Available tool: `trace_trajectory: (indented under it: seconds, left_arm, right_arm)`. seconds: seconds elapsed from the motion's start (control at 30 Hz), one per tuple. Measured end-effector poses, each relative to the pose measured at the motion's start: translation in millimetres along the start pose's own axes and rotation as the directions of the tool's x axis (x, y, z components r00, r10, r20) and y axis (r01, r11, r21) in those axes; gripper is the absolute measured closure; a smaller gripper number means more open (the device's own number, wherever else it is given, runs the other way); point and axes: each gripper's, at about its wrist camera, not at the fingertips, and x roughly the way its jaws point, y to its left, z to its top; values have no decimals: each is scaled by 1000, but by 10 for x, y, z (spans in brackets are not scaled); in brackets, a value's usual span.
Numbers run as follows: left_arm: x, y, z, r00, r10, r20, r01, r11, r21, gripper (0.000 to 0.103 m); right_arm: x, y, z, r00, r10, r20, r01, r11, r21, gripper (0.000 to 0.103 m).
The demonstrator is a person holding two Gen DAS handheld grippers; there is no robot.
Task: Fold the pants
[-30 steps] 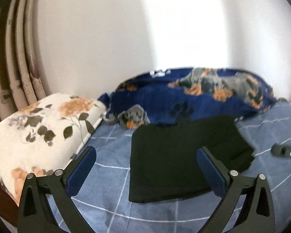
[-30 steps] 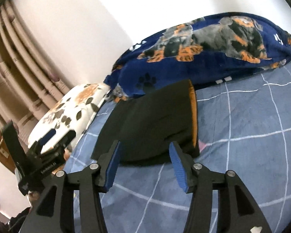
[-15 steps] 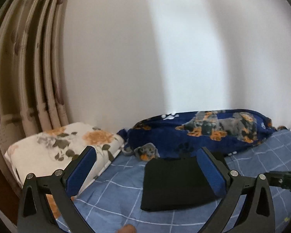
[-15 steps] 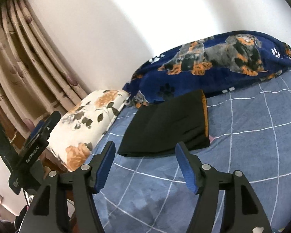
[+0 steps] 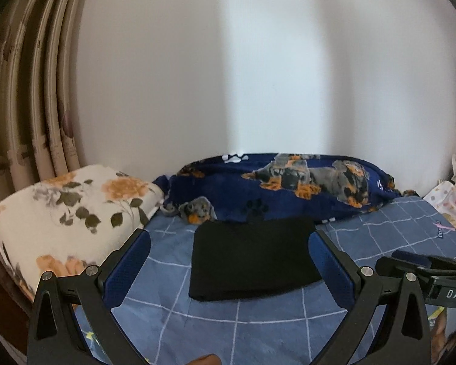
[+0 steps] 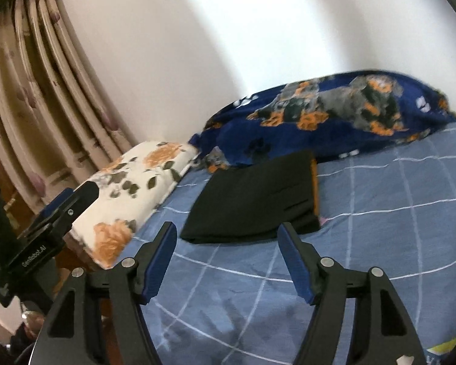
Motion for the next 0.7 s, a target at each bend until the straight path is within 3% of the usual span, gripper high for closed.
trace_trajectory:
  seconds: [0.13, 0.27, 0.7]
  left_arm:
    - [90, -2, -82, 999, -6, -37, 6, 1000, -8, 0]
    - [146, -10, -141, 999, -7, -54, 7, 1000, -2, 0]
    - [200, -15, -199, 997, -11, -73, 12, 1000, 2, 0]
  right_arm:
    - [-39, 67, -36, 996, -82, 29, 83, 995, -55, 33]
    - [-81, 129, -30, 992, -113, 62, 118, 989, -87, 27]
    - [-101, 209, -58, 988, -135, 73, 142, 985, -97, 21]
